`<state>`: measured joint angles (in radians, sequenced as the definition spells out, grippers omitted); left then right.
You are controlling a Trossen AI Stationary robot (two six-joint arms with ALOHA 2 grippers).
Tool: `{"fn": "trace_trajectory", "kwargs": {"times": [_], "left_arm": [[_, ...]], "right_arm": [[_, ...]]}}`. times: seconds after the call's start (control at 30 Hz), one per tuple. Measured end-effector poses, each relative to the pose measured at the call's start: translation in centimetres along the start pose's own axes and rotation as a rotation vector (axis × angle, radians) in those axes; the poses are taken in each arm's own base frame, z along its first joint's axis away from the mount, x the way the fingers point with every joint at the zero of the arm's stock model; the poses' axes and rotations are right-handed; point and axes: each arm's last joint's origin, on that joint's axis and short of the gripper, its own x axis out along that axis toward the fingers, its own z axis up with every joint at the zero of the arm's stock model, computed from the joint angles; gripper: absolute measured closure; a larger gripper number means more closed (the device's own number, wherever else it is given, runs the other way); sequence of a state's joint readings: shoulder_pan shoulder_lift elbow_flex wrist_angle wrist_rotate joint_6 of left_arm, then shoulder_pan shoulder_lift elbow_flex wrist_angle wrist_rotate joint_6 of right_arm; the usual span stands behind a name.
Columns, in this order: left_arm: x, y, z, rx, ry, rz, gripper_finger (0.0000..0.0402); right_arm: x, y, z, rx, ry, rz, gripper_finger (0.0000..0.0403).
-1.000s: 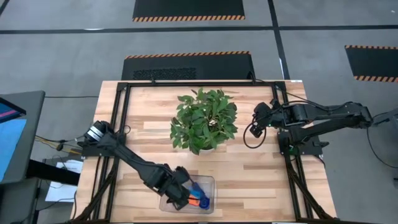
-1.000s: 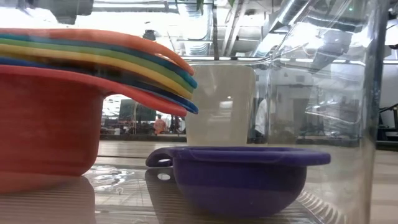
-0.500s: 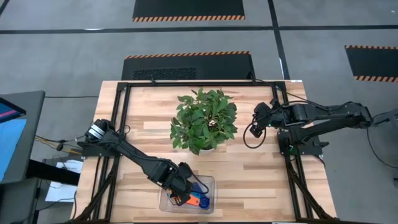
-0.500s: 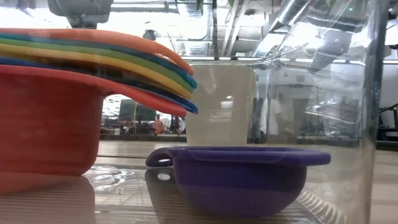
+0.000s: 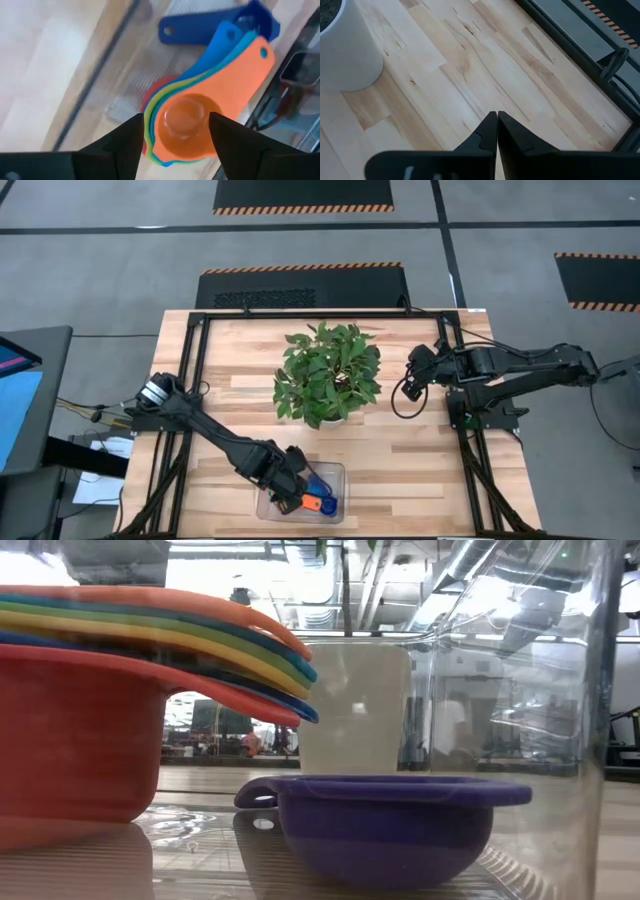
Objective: Nest measuring cups in basket
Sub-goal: Stack the dark blue measuring cup on the orange measuring cup
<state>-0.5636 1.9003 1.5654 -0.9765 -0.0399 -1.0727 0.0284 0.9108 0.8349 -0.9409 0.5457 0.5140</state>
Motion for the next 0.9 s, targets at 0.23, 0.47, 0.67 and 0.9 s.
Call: {"fn": "trace_trajectory", "kwargs": {"times": [0.23, 0.47, 0.67, 0.9], "left_arm": [[0.1, 0.3, -0.2, 0.048, 0.001, 0.035, 0.0189], [0.1, 0.2, -0.6, 0.113, 0.003, 0.051, 0.0189], [0.0, 0.3, -1.0, 0.135, -0.014, 0.088, 0.0189], [1.3, -0.3, -1.2, 0.231, 0.042, 0.056, 0.0189]], "right_arm": [[0.0, 0.0, 0.0, 0.000, 0.000, 0.000, 0.0370], [0.0, 0.0, 0.0, -0.002, 0.000, 0.000, 0.0370], [0.0, 0.0, 0.0, -0.002, -0.001, 0.001, 0.0370], [0.0, 0.0, 0.0, -0.001, -0.001, 0.001, 0.0370]]}}
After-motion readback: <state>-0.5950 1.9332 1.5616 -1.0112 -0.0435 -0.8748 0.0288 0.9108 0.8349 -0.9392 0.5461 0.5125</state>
